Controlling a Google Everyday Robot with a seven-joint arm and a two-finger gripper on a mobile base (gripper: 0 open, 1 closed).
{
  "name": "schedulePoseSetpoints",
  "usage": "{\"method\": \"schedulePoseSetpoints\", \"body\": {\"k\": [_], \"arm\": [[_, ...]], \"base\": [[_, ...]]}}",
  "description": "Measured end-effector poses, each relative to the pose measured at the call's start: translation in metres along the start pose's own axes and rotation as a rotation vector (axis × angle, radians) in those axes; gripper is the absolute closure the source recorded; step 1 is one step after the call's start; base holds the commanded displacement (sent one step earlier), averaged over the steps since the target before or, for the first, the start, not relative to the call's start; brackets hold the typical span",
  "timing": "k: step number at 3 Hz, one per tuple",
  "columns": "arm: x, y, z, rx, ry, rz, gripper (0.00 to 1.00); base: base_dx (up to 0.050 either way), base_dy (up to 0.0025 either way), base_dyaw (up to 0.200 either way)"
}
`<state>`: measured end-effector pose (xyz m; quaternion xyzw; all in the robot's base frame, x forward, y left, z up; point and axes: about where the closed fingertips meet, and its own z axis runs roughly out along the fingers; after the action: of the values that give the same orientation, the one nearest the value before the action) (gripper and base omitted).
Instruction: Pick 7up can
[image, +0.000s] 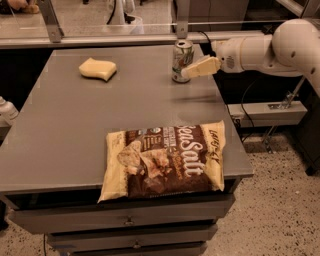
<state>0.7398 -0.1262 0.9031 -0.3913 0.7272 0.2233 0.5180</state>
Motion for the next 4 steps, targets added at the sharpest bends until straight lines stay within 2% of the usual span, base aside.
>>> {"method": "schedulePoseSetpoints", "body": {"k": [1, 2, 4], "arm": [[-0.011, 0.006, 0.031, -0.028, -0.058, -0.001, 0.0], [-0.013, 0.017, 0.053, -0.066, -0.088, 0.02, 0.18], [-0.011, 0.025, 0.054, -0.1, -0.106, 0.028, 0.65]], "base": [[0.0, 0.0, 0.0], [0.0, 0.0, 0.0], [0.0, 0.0, 0.0]]}}
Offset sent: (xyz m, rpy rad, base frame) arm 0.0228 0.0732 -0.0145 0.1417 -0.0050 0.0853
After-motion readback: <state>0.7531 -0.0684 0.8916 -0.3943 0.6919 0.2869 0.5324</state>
